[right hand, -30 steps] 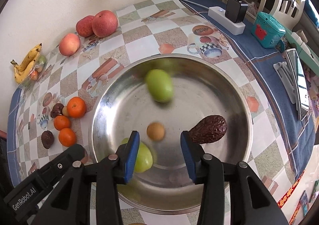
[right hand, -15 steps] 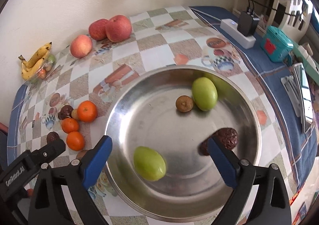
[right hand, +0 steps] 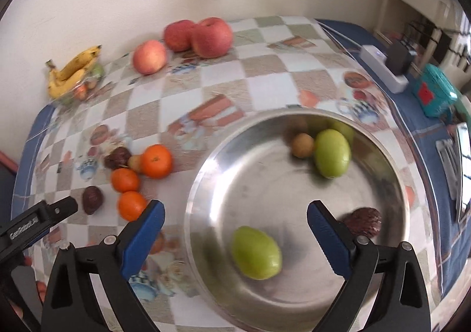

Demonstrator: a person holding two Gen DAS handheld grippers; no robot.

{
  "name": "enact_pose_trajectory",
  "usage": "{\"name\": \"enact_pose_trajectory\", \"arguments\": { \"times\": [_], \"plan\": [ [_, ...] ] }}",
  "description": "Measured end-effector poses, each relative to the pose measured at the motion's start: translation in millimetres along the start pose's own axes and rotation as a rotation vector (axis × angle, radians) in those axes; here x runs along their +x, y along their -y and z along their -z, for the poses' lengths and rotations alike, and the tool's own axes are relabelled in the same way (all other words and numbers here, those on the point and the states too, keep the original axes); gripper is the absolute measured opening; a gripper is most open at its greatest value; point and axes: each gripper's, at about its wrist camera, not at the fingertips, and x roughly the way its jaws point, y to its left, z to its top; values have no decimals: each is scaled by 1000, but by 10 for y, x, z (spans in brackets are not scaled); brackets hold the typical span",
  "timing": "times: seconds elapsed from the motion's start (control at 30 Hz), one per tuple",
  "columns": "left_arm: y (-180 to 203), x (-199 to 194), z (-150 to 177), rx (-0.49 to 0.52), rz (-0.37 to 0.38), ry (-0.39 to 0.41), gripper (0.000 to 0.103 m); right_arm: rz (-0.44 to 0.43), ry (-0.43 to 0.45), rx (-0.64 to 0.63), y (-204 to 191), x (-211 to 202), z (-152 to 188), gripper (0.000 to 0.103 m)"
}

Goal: Organize fruits
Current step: 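Withdraw both tools from the bowl toward the oranges and dates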

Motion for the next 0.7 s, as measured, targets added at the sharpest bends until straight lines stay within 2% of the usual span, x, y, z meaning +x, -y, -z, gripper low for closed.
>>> {"name": "enact_pose_trajectory", "arguments": {
  "times": [0.33,0.7],
  "plan": [
    [-315,0,-163,-77,-31,27,103,-21,4,-134,-569,13,-23,97],
    [-140,144,-315,-47,48,54,103,-36,-22,-221,-913,184,-115,97]
  ]
}}
